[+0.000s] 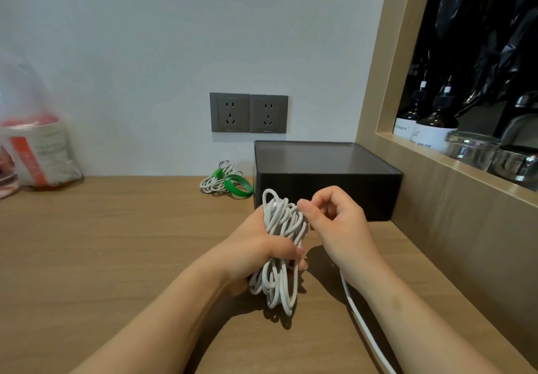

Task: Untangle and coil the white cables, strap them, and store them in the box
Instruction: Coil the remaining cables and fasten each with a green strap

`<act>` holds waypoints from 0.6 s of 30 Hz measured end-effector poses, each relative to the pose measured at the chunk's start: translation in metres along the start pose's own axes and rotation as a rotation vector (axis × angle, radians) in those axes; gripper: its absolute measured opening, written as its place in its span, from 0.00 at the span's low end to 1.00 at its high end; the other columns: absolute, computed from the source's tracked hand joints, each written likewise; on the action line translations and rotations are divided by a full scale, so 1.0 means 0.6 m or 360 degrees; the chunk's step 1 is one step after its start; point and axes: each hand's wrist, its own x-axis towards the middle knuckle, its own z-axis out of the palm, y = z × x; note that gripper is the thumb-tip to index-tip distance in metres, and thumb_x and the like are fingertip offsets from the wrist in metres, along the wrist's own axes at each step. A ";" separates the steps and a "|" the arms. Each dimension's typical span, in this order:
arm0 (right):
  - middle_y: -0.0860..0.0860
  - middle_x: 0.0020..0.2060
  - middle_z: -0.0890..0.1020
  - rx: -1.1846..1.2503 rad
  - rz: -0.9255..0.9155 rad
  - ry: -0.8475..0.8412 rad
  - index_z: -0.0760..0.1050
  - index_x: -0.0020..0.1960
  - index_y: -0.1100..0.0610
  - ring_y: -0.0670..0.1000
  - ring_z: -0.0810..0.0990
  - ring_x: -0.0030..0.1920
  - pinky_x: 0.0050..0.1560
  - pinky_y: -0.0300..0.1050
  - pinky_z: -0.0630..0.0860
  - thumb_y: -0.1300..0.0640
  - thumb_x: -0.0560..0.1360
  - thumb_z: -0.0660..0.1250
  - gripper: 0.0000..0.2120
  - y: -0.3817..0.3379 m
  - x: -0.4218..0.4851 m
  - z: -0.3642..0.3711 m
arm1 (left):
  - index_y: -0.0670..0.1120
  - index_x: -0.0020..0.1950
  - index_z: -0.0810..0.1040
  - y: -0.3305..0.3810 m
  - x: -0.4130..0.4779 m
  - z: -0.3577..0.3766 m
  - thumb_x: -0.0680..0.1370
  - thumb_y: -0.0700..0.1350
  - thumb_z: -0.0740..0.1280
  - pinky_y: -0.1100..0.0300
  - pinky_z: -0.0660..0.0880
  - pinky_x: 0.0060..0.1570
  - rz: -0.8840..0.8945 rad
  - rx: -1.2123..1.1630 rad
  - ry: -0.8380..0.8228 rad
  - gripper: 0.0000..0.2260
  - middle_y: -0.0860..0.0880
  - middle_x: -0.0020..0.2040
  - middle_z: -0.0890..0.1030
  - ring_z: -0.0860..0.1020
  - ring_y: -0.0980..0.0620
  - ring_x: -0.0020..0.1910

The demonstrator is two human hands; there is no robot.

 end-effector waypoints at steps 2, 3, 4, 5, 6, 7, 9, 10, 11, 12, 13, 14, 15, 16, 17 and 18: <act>0.46 0.33 0.75 0.0000 0.0030 -0.0042 0.72 0.40 0.51 0.38 0.75 0.34 0.33 0.27 0.72 0.52 0.74 0.66 0.05 -0.001 -0.002 -0.001 | 0.46 0.55 0.68 0.001 -0.004 0.001 0.71 0.29 0.67 0.57 0.79 0.38 0.0005 0.0088 -0.0013 0.18 0.45 0.38 0.78 0.80 0.50 0.34; 0.46 0.34 0.76 -0.0014 0.0035 -0.0066 0.72 0.41 0.51 0.38 0.75 0.35 0.33 0.27 0.72 0.52 0.74 0.66 0.05 -0.001 -0.003 -0.002 | 0.46 0.54 0.68 0.001 -0.004 0.000 0.71 0.29 0.67 0.58 0.78 0.37 0.0010 0.0136 -0.0004 0.18 0.45 0.39 0.78 0.79 0.51 0.33; 0.46 0.34 0.76 -0.0032 0.0038 -0.0086 0.72 0.41 0.51 0.38 0.75 0.35 0.32 0.27 0.72 0.52 0.74 0.65 0.05 -0.001 -0.004 -0.001 | 0.46 0.54 0.68 0.001 -0.004 0.000 0.71 0.30 0.67 0.59 0.77 0.37 0.0011 0.0169 0.0009 0.17 0.45 0.40 0.77 0.79 0.52 0.33; 0.46 0.34 0.76 -0.0037 0.0051 -0.0101 0.72 0.42 0.50 0.38 0.75 0.35 0.32 0.27 0.72 0.52 0.75 0.65 0.04 -0.002 -0.004 0.000 | 0.46 0.54 0.68 0.001 -0.003 0.000 0.72 0.30 0.67 0.59 0.77 0.37 0.0013 0.0186 0.0017 0.17 0.45 0.40 0.76 0.78 0.52 0.33; 0.46 0.34 0.76 -0.0029 0.0077 -0.0105 0.73 0.43 0.50 0.38 0.75 0.34 0.32 0.27 0.71 0.51 0.75 0.65 0.04 -0.003 -0.004 0.001 | 0.46 0.54 0.69 0.001 -0.003 -0.001 0.72 0.30 0.67 0.59 0.77 0.36 0.0020 0.0194 0.0028 0.17 0.45 0.40 0.76 0.77 0.52 0.33; 0.45 0.33 0.77 -0.0021 0.0119 -0.0100 0.74 0.43 0.50 0.38 0.76 0.33 0.31 0.28 0.71 0.50 0.75 0.65 0.04 -0.003 -0.003 0.002 | 0.46 0.54 0.69 0.002 -0.001 -0.001 0.72 0.30 0.67 0.59 0.76 0.35 0.0033 0.0193 0.0052 0.17 0.45 0.39 0.76 0.77 0.52 0.32; 0.46 0.32 0.77 0.0030 0.0267 -0.0117 0.76 0.45 0.51 0.42 0.75 0.30 0.30 0.33 0.70 0.49 0.75 0.65 0.06 -0.002 0.001 -0.001 | 0.46 0.53 0.69 0.002 0.004 -0.001 0.72 0.30 0.66 0.59 0.75 0.33 0.0077 0.0105 0.0161 0.15 0.45 0.37 0.75 0.76 0.53 0.30; 0.48 0.31 0.76 0.0112 0.0376 -0.0159 0.76 0.45 0.53 0.44 0.73 0.28 0.28 0.35 0.68 0.49 0.75 0.65 0.08 -0.001 0.002 -0.004 | 0.45 0.52 0.70 0.001 0.008 -0.004 0.72 0.30 0.66 0.60 0.74 0.31 0.0093 -0.0009 0.0251 0.14 0.45 0.36 0.75 0.75 0.53 0.28; 0.50 0.30 0.75 0.0227 0.0493 -0.0220 0.77 0.46 0.55 0.44 0.70 0.26 0.26 0.36 0.67 0.50 0.75 0.65 0.09 -0.002 0.002 -0.007 | 0.44 0.52 0.70 0.001 0.011 -0.009 0.73 0.30 0.65 0.60 0.74 0.28 0.0109 -0.0158 0.0355 0.13 0.46 0.33 0.75 0.75 0.53 0.26; 0.51 0.29 0.73 0.0340 0.0600 -0.0290 0.77 0.47 0.57 0.45 0.68 0.25 0.24 0.36 0.66 0.51 0.75 0.66 0.09 -0.003 0.002 -0.011 | 0.42 0.52 0.70 -0.001 0.016 -0.018 0.73 0.29 0.64 0.60 0.73 0.26 0.0135 -0.0300 0.0462 0.12 0.46 0.31 0.74 0.74 0.52 0.24; 0.51 0.28 0.73 0.0421 0.0695 -0.0361 0.78 0.48 0.58 0.45 0.68 0.24 0.24 0.36 0.66 0.53 0.75 0.66 0.09 -0.004 0.002 -0.014 | 0.41 0.51 0.70 -0.003 0.019 -0.029 0.73 0.29 0.63 0.60 0.73 0.24 0.0168 -0.0411 0.0570 0.11 0.45 0.29 0.73 0.73 0.52 0.23; 0.51 0.27 0.73 0.0466 0.0779 -0.0436 0.78 0.49 0.59 0.45 0.68 0.24 0.23 0.35 0.66 0.54 0.75 0.66 0.08 -0.005 0.003 -0.018 | 0.41 0.51 0.70 -0.006 0.021 -0.042 0.73 0.29 0.63 0.60 0.73 0.23 0.0197 -0.0493 0.0669 0.10 0.45 0.28 0.73 0.73 0.52 0.22; 0.51 0.27 0.72 0.0483 0.0855 -0.0511 0.79 0.49 0.60 0.45 0.68 0.24 0.23 0.35 0.66 0.56 0.75 0.66 0.08 -0.006 0.003 -0.021 | 0.40 0.50 0.69 -0.007 0.023 -0.056 0.73 0.29 0.63 0.60 0.73 0.23 0.0216 -0.0567 0.0764 0.09 0.45 0.28 0.72 0.73 0.52 0.22; 0.51 0.27 0.72 0.0482 0.0917 -0.0577 0.79 0.49 0.61 0.45 0.67 0.24 0.23 0.35 0.66 0.57 0.76 0.66 0.08 -0.007 0.005 -0.024 | 0.40 0.49 0.69 -0.009 0.024 -0.071 0.73 0.30 0.63 0.60 0.73 0.23 0.0222 -0.0643 0.0854 0.08 0.45 0.28 0.72 0.72 0.52 0.21; 0.51 0.27 0.71 0.0484 0.0961 -0.0621 0.79 0.49 0.62 0.45 0.67 0.24 0.22 0.34 0.66 0.58 0.76 0.65 0.08 -0.007 0.006 -0.026 | 0.40 0.50 0.68 -0.010 0.025 -0.084 0.73 0.31 0.63 0.60 0.72 0.23 0.0217 -0.0729 0.0930 0.09 0.45 0.27 0.72 0.72 0.52 0.21; 0.52 0.28 0.71 0.0495 0.0983 -0.0637 0.78 0.50 0.63 0.45 0.67 0.24 0.23 0.34 0.66 0.59 0.77 0.64 0.08 -0.007 0.006 -0.027 | 0.41 0.50 0.68 -0.012 0.025 -0.095 0.73 0.31 0.63 0.61 0.72 0.23 0.0206 -0.0804 0.0985 0.09 0.46 0.26 0.72 0.72 0.52 0.21</act>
